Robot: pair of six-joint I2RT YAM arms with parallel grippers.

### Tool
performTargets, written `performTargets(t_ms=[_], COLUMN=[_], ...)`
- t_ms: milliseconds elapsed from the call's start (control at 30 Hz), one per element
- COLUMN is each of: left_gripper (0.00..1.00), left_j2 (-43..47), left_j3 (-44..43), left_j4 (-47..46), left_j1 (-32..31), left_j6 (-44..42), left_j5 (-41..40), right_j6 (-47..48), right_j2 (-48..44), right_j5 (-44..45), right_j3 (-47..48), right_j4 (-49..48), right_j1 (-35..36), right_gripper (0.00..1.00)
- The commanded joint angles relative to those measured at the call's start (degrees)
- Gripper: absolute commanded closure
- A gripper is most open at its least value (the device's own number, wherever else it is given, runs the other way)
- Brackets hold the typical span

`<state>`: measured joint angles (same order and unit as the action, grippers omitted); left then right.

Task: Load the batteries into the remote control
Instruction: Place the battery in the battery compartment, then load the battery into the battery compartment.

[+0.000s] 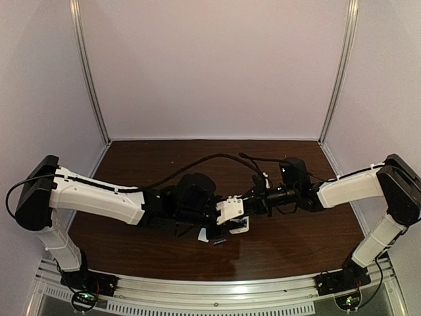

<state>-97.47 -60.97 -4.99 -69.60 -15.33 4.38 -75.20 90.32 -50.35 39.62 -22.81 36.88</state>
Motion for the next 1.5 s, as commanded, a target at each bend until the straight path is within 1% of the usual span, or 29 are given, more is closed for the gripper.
performTargets(t_ms=[0,67,233,367,500,600,700,733,767,800,900,967,1033,1100,1133,1233,1300,1467], left_gripper=[0.73,0.71,0.61,0.47,0.33,0.21,0.04,0.03,0.03,0.03,0.03,0.03,0.03,0.03,0.03,0.03,0.03,0.03], left_j2=[-0.47,-0.08,2.07,5.05,8.78,11.44,13.76,14.55,15.15,15.54,16.15,16.61,17.14,15.95,15.05,12.6,11.35,8.98], left_j3=[0.17,0.18,1.06,2.72,4.79,6.51,9.06,10.12,10.61,10.44,9.97,10.9,13.21,13.66,13.69,11.96,10.79,9.77], left_j4=[2.07,2.01,1.0,-1.0,-3.11,-4.9,-7.44,-8.43,-8.49,-7.29,-2.86,-2.37,-5.66,-6.5,-7.19,-6.21,-5.75,-8.54], left_j1=[0.79,0.79,0.81,0.84,0.79,0.89,1.41,1.54,1.5,1.53,2.09,3.0,3.67,4.99,5.49,5.64,5.66,5.63], left_j6=[-0.36,0.42,1.85,3.4,7.35,13.41,24.57,28.92,33.62,37.94,46.37,52.04,56.58,61.89,63.46,65.9,67.15,70.3], left_j5=[-2.9,-2.51,-1.21,0.56,1.32,0.2,-1.62,-2.89,-5.88,-8.1,-8.97,-6.72,-3.49,0.16,2.36,4.88,5.47,7.15], right_j6=[-1.2,-1.02,-1.21,-0.9,-0.53,-0.57,-0.46,-0.52,-0.51,-0.47,0.01,0.43,0.61,0.82,0.84,0.81,1.02,1.19], right_j2=[0.28,0.44,0.92,1.35,1.87,2.27,2.93,3.06,3.26,3.44,3.71,3.67,3.73,3.84,3.81,3.78,3.59,3.26], right_j5=[-2.66,-2.47,-2.47,-2.32,-1.97,-1.57,-1.02,-0.91,-0.78,-0.66,-0.25,0.14,0.31,0.61,0.6,0.6,0.6,0.78], right_j3=[-0.22,-0.43,-0.81,-0.77,-0.77,-0.7,-0.36,-0.22,-0.02,0.16,0.73,1.1,1.45,1.75,1.9,2.2,2.39,2.24], right_j4=[-2.51,-2.55,-3.39,-3.8,-4.43,-5.32,-6.19,-6.55,-6.69,-6.91,-7.16,-6.99,-6.92,-6.62,-6.64,-6.42,-6.12,-5.8], right_j1=[0.73,0.73,0.72,0.64,0.43,0.25,0.05,0.03,0.03,0.01,0.01,0.03,0.02,0.03,0.01,0.03,0.03,0.05], right_gripper=[1.0,1.0,1.0,1.0,1.0,1.0,1.0,1.0,1.0,1.0,1.0,1.0,1.0,1.0,1.0,1.0,1.0,1.0])
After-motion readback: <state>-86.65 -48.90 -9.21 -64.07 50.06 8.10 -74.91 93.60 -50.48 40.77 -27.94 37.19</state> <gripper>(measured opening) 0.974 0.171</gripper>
